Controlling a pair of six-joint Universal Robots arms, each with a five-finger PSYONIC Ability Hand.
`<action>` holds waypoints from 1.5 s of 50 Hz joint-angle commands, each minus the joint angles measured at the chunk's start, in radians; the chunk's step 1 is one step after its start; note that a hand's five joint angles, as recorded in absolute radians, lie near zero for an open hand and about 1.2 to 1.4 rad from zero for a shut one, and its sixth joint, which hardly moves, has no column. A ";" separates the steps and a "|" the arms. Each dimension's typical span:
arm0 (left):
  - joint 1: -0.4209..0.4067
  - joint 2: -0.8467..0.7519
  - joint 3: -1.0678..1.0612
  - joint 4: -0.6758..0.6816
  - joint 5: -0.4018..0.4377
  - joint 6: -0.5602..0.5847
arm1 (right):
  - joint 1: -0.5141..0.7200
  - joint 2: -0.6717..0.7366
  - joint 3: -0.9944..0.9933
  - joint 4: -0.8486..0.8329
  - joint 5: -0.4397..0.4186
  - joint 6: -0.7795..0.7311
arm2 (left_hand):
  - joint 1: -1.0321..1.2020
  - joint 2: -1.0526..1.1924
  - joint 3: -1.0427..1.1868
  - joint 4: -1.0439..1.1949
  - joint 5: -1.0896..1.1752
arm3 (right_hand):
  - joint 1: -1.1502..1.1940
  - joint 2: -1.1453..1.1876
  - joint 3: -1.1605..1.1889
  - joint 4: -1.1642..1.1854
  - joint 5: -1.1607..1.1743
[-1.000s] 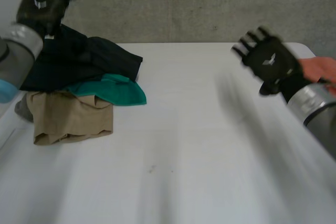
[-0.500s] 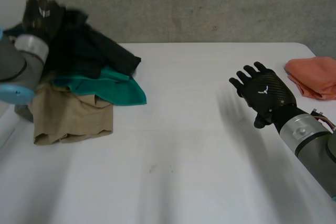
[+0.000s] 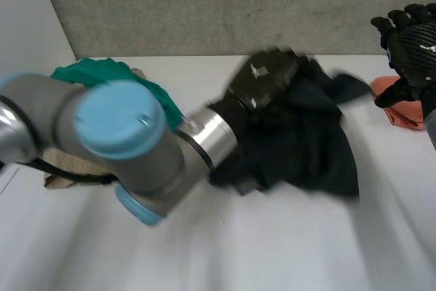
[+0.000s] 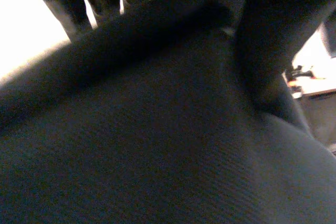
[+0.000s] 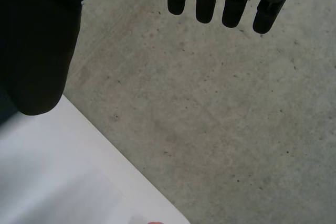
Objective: Fold the laundry.
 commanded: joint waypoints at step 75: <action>0.770 -0.413 0.290 0.059 -0.434 1.230 | 0.098 0.360 -0.015 0.246 -0.170 -0.203 | 0.676 0.571 0.571 0.562 0.591 | -0.049 -0.030 -0.035 -0.035 -0.046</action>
